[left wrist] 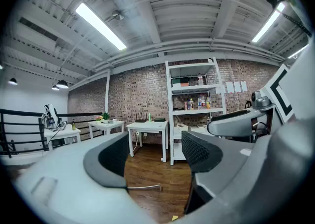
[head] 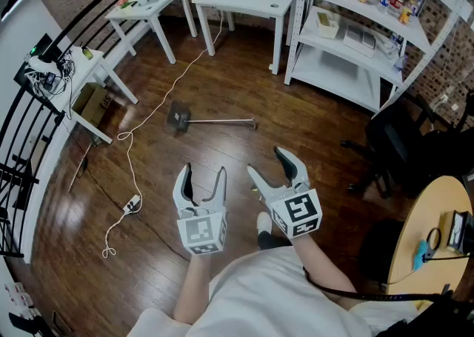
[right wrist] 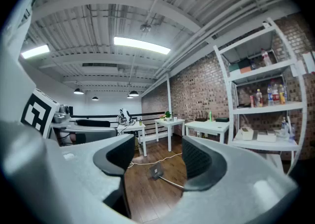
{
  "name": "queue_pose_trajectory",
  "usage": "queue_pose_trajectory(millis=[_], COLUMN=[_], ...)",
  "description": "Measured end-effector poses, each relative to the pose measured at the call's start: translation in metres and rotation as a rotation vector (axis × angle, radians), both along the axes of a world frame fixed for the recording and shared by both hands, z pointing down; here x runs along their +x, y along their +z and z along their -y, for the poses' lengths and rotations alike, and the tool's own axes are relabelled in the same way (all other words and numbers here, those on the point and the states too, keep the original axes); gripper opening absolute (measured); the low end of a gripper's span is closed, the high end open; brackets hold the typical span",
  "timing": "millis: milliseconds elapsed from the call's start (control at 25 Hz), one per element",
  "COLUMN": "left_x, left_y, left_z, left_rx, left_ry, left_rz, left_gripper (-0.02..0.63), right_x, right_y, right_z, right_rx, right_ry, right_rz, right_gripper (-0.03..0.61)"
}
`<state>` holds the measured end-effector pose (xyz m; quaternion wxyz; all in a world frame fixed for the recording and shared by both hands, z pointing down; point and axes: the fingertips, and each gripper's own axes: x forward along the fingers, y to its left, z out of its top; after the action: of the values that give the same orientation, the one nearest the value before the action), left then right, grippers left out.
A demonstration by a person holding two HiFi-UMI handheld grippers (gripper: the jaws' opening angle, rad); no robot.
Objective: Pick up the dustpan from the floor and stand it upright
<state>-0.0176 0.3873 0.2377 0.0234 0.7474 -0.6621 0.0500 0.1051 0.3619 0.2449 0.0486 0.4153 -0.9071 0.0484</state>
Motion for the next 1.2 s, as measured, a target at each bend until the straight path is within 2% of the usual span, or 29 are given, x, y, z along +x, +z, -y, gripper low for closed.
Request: queue_pose_trajectory(millis=[160,360,560,640,760,840,1040,1200], left_x=[-0.001,-0.020,-0.057,-0.075,-0.104,-0.123,-0.170,-0.182], left_y=[0.000,0.024,0.054,0.062,0.058,0.059,0.102,0.165], left_z=[0.062,0.125,0.202,0.243,0.312,0.359,0.440,0.485], left_rx=[-0.005,-0.067,-0.116,-0.098,0.006,0.037,-0.058,-0.179], left_ry=[-0.018,-0.035,0.007,0.039,0.094,0.125,0.212,0.243], left_rz=[-0.001,-0.019,-0.050,-0.073,-0.065,-0.055,-0.068,-0.081], left_gripper=[0.342,0.342,0.342,0.342,0.327,0.327,0.331,0.331], right_x=[-0.008,-0.013,-0.044,-0.061,-0.092,-0.113,-0.161,-0.157], right_y=[0.000,0.040,0.074,0.086,0.095,0.101,0.133,0.200], right_z=[0.058,0.125,0.196,0.235,0.297,0.334,0.387,0.414], right_rx=[0.013,-0.109,-0.162,-0.173,-0.188,-0.201,-0.261,-0.383], right_ry=[-0.044,-0.023,0.011,0.033,0.040,0.038,0.085,0.118], right_rz=[-0.028,-0.038,-0.072,-0.087,-0.116,-0.126,-0.137,-0.254], right_gripper=[0.288,0.282,0.278,0.278,0.278,0.278,0.278,0.278])
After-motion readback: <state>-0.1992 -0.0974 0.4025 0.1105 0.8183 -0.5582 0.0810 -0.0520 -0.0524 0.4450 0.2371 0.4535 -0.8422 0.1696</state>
